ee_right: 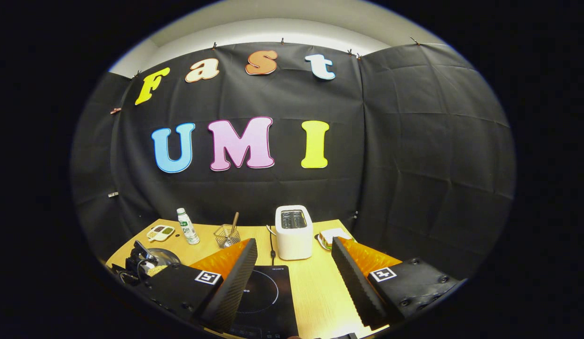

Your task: First push the handle of the pot to place it horizontally, then grasp the pot with both hands and set it on the induction cooktop.

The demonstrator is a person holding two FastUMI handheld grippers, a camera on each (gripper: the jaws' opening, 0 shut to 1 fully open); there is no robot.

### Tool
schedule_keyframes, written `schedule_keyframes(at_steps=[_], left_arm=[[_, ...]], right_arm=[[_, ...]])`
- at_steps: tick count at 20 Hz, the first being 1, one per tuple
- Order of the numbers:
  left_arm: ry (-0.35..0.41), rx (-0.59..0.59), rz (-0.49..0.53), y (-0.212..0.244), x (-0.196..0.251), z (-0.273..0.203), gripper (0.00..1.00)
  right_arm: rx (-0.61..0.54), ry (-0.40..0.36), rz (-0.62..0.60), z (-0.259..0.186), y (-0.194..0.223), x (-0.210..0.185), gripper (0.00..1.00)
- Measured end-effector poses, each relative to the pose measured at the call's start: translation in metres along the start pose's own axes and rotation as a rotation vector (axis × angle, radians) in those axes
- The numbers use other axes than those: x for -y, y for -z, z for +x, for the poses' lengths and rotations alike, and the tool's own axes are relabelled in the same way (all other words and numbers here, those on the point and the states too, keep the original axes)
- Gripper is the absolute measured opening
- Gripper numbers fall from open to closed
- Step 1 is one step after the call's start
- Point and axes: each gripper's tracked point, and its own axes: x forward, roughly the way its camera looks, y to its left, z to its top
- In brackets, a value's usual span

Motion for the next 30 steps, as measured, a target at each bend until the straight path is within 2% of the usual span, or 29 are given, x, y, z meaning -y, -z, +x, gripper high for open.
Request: schedule_keyframes(at_steps=[7, 10, 21, 26, 27, 30], left_arm=[[0.0, 0.024, 0.014, -0.031, -0.002, 0.02, 0.05], [-0.014, 0.035, 0.044, -0.046, -0.006, 0.03, 0.05], [-0.067, 0.072, 0.055, -0.085, -0.016, 0.047, 0.05], [-0.072, 0.135, -0.034, -0.093, -0.009, 0.03, 0.03], [-0.076, 0.154, -0.051, -0.096, -0.007, 0.024, 0.05], [-0.112, 0.207, -0.118, -0.103, -0.005, 0.002, 0.05]], right_arm=[[-0.011, 0.005, -0.003, 0.004, 0.003, 0.003, 0.99], [-0.016, 0.01, -0.004, 0.004, 0.005, 0.005, 0.99], [-0.055, 0.023, -0.008, 0.005, 0.017, 0.018, 0.99], [-0.075, -0.023, 0.002, 0.01, 0.023, 0.017, 0.99], [-0.079, -0.039, 0.002, 0.012, 0.025, 0.016, 0.99], [-0.091, -0.081, 0.004, 0.021, 0.031, 0.016, 0.99]])
